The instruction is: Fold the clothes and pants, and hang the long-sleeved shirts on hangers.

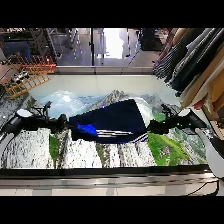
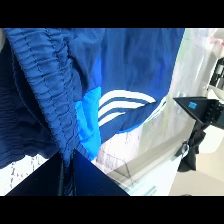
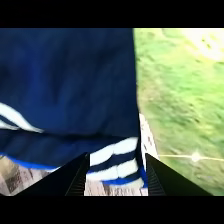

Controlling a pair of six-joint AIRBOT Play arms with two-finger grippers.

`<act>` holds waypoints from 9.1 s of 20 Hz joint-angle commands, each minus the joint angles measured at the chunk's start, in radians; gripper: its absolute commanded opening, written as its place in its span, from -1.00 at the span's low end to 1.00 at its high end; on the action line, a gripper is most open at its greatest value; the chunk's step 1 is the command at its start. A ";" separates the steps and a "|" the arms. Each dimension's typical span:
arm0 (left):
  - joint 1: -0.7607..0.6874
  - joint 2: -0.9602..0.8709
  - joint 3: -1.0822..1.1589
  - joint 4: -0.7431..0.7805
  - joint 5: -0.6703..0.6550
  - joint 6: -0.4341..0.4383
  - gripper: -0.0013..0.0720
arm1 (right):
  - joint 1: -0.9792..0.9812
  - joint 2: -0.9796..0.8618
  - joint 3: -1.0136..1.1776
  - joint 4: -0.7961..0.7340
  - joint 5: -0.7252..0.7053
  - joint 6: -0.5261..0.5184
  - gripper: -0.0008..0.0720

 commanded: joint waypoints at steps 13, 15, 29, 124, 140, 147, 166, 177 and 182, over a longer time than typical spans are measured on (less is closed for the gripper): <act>0.004 0.001 0.008 -0.003 -0.001 0.001 -0.92 | 0.056 -0.032 0.118 -0.007 -0.043 -0.061 -0.95; 0.017 0.002 0.039 -0.004 -0.023 0.000 -0.92 | 0.056 -0.005 0.213 -0.015 0.013 -0.058 -0.95; -0.013 0.000 0.042 0.299 -0.308 0.011 -0.59 | 0.056 0.135 -0.024 -0.188 0.312 -0.077 -0.95; -0.199 0.157 0.051 0.193 -0.074 0.090 -0.93 | 0.513 -0.226 0.662 -0.014 0.105 0.170 0.59; -0.121 0.319 0.051 0.417 -0.092 0.026 -0.92 | 0.751 -0.294 0.540 -0.004 -0.095 0.222 -0.95; -0.121 0.320 0.051 0.417 -0.166 0.026 -0.93 | 0.892 -0.314 0.720 -0.001 -0.638 -0.146 0.03; -0.291 0.126 0.044 0.265 -0.031 0.100 -0.93 | 0.466 -0.326 0.603 0.035 0.147 0.138 0.82; -0.299 0.156 0.045 0.261 -0.101 0.100 -0.93 | 0.515 -0.631 0.789 0.383 0.216 0.053 0.43; -0.297 0.165 0.045 0.263 -0.171 0.101 -0.93 | 0.589 -0.650 0.861 0.413 0.231 0.084 -0.95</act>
